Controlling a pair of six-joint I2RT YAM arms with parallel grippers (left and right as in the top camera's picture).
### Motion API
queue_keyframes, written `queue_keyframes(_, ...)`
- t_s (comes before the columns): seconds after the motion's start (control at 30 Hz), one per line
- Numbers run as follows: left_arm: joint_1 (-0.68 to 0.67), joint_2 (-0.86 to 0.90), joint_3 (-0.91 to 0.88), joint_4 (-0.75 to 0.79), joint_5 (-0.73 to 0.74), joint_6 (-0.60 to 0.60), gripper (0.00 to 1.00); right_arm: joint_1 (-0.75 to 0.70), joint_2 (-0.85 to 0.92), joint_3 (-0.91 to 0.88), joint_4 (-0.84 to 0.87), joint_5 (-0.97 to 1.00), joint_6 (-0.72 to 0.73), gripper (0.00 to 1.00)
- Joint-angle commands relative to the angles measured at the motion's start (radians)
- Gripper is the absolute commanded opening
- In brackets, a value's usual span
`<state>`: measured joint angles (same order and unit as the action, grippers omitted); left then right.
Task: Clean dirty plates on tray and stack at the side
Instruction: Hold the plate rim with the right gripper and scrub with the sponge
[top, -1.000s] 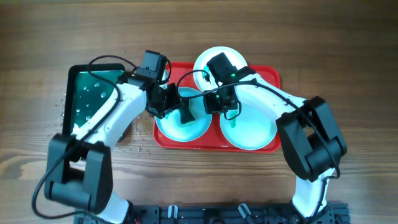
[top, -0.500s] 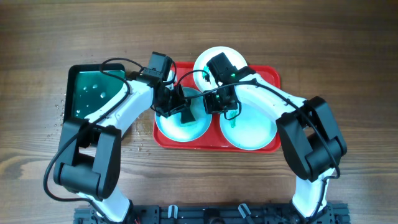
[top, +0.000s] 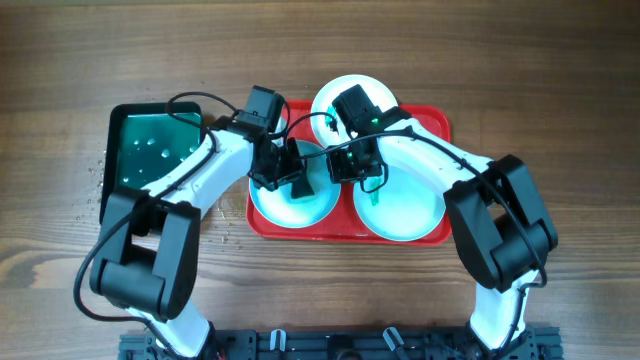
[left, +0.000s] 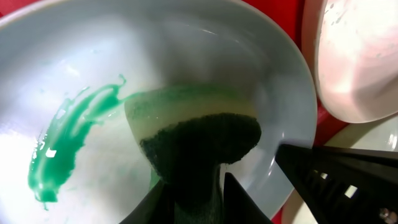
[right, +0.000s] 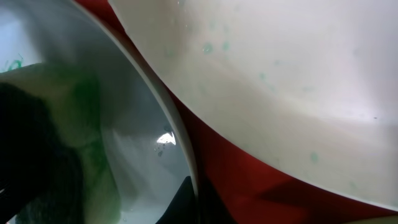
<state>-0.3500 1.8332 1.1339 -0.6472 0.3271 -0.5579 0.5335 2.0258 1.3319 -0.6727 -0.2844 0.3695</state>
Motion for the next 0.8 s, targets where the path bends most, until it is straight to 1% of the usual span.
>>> queue_keyframes(0.0,-0.032,0.015,-0.005,-0.003,-0.042,0.005,0.22,0.006,0.014,-0.006,0.006,-0.039,-0.002,0.05)
queue_keyframes(0.17,-0.047,0.022,-0.005,-0.003,-0.081,0.004,0.24,0.006,0.014,-0.006,0.006,-0.039,-0.002,0.05)
queue_keyframes(0.23,-0.047,0.039,-0.005,-0.003,-0.082,0.004,0.24,0.006,0.014,-0.006,0.005,-0.039,-0.002,0.05)
queue_keyframes(0.3,-0.047,0.052,-0.005,-0.007,-0.082,0.004,0.19,0.006,0.014,-0.006,0.004,-0.039,-0.003,0.05)
queue_keyframes(0.33,-0.047,0.062,-0.005,-0.011,-0.082,0.004,0.15,0.006,0.014,-0.006,0.003,-0.039,-0.003,0.05)
queue_keyframes(0.37,-0.047,0.064,-0.005,-0.013,-0.083,0.005,0.04,0.006,0.014,-0.006,0.003,-0.039,-0.003,0.05)
queue_keyframes(0.5,-0.045,0.063,-0.004,-0.002,-0.132,0.005,0.04,0.006,0.014,-0.006,0.003,-0.039,-0.003,0.05)
queue_keyframes(0.6,-0.045,0.061,-0.004,0.021,-0.135,0.005,0.04,0.006,0.014,-0.006,0.005,-0.039,-0.003,0.05)
queue_keyframes(0.77,-0.045,0.061,-0.003,0.148,-0.135,0.004,0.04,0.006,0.014,-0.006,0.007,-0.039,-0.003,0.05)
